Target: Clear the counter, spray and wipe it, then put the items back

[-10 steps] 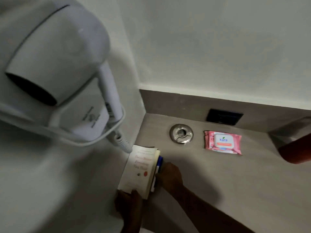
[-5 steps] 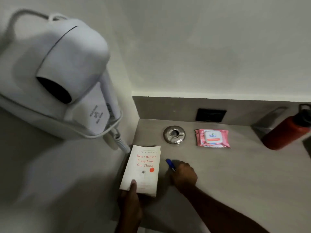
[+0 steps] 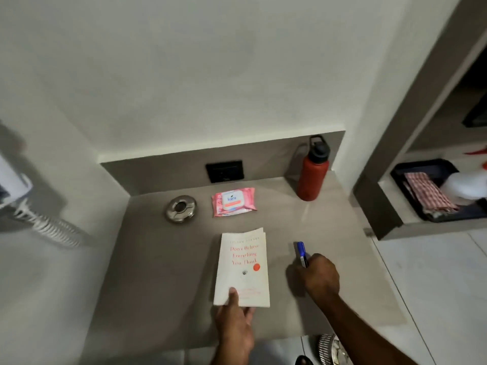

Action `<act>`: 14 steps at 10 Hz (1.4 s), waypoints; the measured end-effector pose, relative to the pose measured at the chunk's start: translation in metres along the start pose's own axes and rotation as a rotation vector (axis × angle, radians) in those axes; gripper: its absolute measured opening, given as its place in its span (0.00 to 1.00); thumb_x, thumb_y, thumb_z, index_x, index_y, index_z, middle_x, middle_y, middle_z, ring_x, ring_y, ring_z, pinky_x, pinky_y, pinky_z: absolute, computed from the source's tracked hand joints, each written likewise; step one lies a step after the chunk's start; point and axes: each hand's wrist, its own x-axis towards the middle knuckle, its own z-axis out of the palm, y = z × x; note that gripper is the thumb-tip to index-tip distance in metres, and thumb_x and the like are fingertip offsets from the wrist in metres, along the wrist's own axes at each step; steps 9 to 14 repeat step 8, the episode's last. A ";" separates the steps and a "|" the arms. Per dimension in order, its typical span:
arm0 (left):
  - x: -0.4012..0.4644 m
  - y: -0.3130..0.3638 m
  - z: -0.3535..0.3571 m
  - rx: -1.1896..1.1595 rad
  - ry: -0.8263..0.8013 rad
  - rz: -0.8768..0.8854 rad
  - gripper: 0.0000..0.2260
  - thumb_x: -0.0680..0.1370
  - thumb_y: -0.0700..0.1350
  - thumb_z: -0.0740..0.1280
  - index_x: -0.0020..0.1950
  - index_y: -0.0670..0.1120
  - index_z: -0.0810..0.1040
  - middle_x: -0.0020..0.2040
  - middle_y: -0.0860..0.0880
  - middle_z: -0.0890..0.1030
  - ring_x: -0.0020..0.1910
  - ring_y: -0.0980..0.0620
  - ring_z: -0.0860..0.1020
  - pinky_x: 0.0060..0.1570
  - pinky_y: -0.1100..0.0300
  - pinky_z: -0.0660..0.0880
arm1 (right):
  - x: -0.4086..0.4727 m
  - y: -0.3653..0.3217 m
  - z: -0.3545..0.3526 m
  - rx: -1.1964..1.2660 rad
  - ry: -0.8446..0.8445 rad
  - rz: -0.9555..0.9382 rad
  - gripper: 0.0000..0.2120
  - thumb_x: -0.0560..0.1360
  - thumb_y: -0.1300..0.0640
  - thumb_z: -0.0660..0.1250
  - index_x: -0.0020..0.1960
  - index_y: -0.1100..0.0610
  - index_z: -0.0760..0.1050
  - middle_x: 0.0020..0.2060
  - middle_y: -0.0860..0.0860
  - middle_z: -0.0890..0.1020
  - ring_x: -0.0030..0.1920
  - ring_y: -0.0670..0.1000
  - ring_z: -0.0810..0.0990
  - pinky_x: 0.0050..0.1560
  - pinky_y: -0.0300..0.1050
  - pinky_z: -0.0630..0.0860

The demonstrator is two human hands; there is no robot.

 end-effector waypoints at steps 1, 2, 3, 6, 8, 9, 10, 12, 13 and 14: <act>-0.001 -0.022 0.011 0.038 0.080 -0.021 0.12 0.80 0.39 0.64 0.63 0.41 0.73 0.65 0.37 0.77 0.60 0.38 0.77 0.56 0.41 0.74 | 0.000 0.009 -0.005 0.007 -0.014 -0.012 0.14 0.77 0.47 0.66 0.50 0.58 0.81 0.40 0.54 0.82 0.39 0.55 0.81 0.39 0.39 0.69; 0.007 -0.029 0.012 0.129 0.149 0.011 0.15 0.79 0.39 0.65 0.64 0.36 0.72 0.62 0.36 0.78 0.58 0.35 0.79 0.52 0.42 0.77 | -0.004 0.007 -0.009 0.028 -0.038 -0.029 0.13 0.78 0.50 0.66 0.52 0.59 0.82 0.46 0.56 0.85 0.46 0.57 0.84 0.41 0.38 0.69; 0.015 -0.028 0.009 0.313 0.226 0.029 0.14 0.77 0.41 0.69 0.58 0.34 0.74 0.56 0.36 0.81 0.46 0.38 0.82 0.43 0.47 0.80 | -0.006 0.004 -0.006 0.020 -0.054 -0.055 0.13 0.79 0.52 0.64 0.53 0.60 0.82 0.47 0.57 0.85 0.47 0.57 0.84 0.41 0.39 0.71; 0.017 -0.013 0.007 1.138 0.438 0.085 0.31 0.66 0.54 0.73 0.61 0.41 0.64 0.63 0.37 0.70 0.55 0.39 0.76 0.50 0.48 0.77 | -0.014 -0.001 -0.001 -0.118 -0.024 -0.086 0.14 0.80 0.57 0.64 0.60 0.65 0.76 0.52 0.59 0.81 0.51 0.57 0.83 0.43 0.43 0.75; 0.017 0.034 0.024 1.577 0.298 0.568 0.30 0.70 0.61 0.69 0.62 0.43 0.67 0.61 0.39 0.74 0.59 0.40 0.74 0.56 0.49 0.75 | -0.012 -0.005 -0.011 -0.281 0.082 -0.228 0.19 0.82 0.48 0.57 0.58 0.61 0.79 0.52 0.57 0.79 0.51 0.57 0.79 0.53 0.50 0.79; 0.017 0.034 0.024 1.577 0.298 0.568 0.30 0.70 0.61 0.69 0.62 0.43 0.67 0.61 0.39 0.74 0.59 0.40 0.74 0.56 0.49 0.75 | -0.012 -0.005 -0.011 -0.281 0.082 -0.228 0.19 0.82 0.48 0.57 0.58 0.61 0.79 0.52 0.57 0.79 0.51 0.57 0.79 0.53 0.50 0.79; 0.017 0.034 0.024 1.577 0.298 0.568 0.30 0.70 0.61 0.69 0.62 0.43 0.67 0.61 0.39 0.74 0.59 0.40 0.74 0.56 0.49 0.75 | -0.012 -0.005 -0.011 -0.281 0.082 -0.228 0.19 0.82 0.48 0.57 0.58 0.61 0.79 0.52 0.57 0.79 0.51 0.57 0.79 0.53 0.50 0.79; 0.017 0.034 0.024 1.577 0.298 0.568 0.30 0.70 0.61 0.69 0.62 0.43 0.67 0.61 0.39 0.74 0.59 0.40 0.74 0.56 0.49 0.75 | -0.012 -0.005 -0.011 -0.281 0.082 -0.228 0.19 0.82 0.48 0.57 0.58 0.61 0.79 0.52 0.57 0.79 0.51 0.57 0.79 0.53 0.50 0.79; 0.017 0.034 0.024 1.577 0.298 0.568 0.30 0.70 0.61 0.69 0.62 0.43 0.67 0.61 0.39 0.74 0.59 0.40 0.74 0.56 0.49 0.75 | -0.012 -0.005 -0.011 -0.281 0.082 -0.228 0.19 0.82 0.48 0.57 0.58 0.61 0.79 0.52 0.57 0.79 0.51 0.57 0.79 0.53 0.50 0.79; 0.017 0.034 0.024 1.577 0.298 0.568 0.30 0.70 0.61 0.69 0.62 0.43 0.67 0.61 0.39 0.74 0.59 0.40 0.74 0.56 0.49 0.75 | -0.012 -0.005 -0.011 -0.281 0.082 -0.228 0.19 0.82 0.48 0.57 0.58 0.61 0.79 0.52 0.57 0.79 0.51 0.57 0.79 0.53 0.50 0.79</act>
